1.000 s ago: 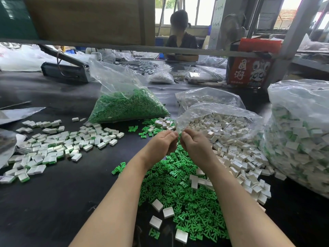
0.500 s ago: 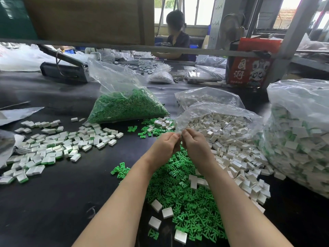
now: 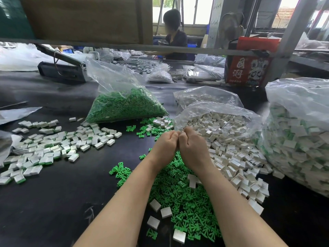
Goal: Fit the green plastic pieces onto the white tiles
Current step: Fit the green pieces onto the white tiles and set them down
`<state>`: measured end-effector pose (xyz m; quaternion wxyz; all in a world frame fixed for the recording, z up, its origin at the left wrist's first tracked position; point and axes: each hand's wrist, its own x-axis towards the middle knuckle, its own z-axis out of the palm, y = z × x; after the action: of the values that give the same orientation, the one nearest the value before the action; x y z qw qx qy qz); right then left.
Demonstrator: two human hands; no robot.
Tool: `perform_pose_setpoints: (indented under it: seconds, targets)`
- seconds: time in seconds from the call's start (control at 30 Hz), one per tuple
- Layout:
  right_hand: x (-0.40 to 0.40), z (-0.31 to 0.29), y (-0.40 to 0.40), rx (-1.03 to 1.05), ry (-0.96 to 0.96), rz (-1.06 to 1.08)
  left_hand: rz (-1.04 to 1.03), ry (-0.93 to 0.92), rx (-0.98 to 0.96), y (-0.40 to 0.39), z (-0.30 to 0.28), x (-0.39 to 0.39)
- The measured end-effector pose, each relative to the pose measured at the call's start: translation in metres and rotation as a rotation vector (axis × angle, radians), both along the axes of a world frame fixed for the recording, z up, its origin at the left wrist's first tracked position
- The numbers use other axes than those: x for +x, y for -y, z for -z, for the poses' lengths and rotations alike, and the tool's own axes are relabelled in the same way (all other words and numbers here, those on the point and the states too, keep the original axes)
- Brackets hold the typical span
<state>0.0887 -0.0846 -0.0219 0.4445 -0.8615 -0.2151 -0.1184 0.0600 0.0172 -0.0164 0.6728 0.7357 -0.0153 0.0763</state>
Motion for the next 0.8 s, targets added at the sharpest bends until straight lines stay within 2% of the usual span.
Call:
perform_pose_setpoints:
  seconds: [0.13, 0.3, 0.8]
  targets:
    - [0.000, 0.005, -0.003, -0.133, 0.007, 0.030, -0.101, -0.003, 0.066, 0.003, 0.007, 0.003]
    - [0.001, 0.007, -0.003, -0.167, -0.018, 0.039, -0.176, -0.004, 0.092, 0.005, 0.015, 0.006]
    - [0.003, 0.009, 0.003, -0.201, -0.023, -0.009, -0.165, -0.003, 0.161, 0.003, 0.024, 0.009]
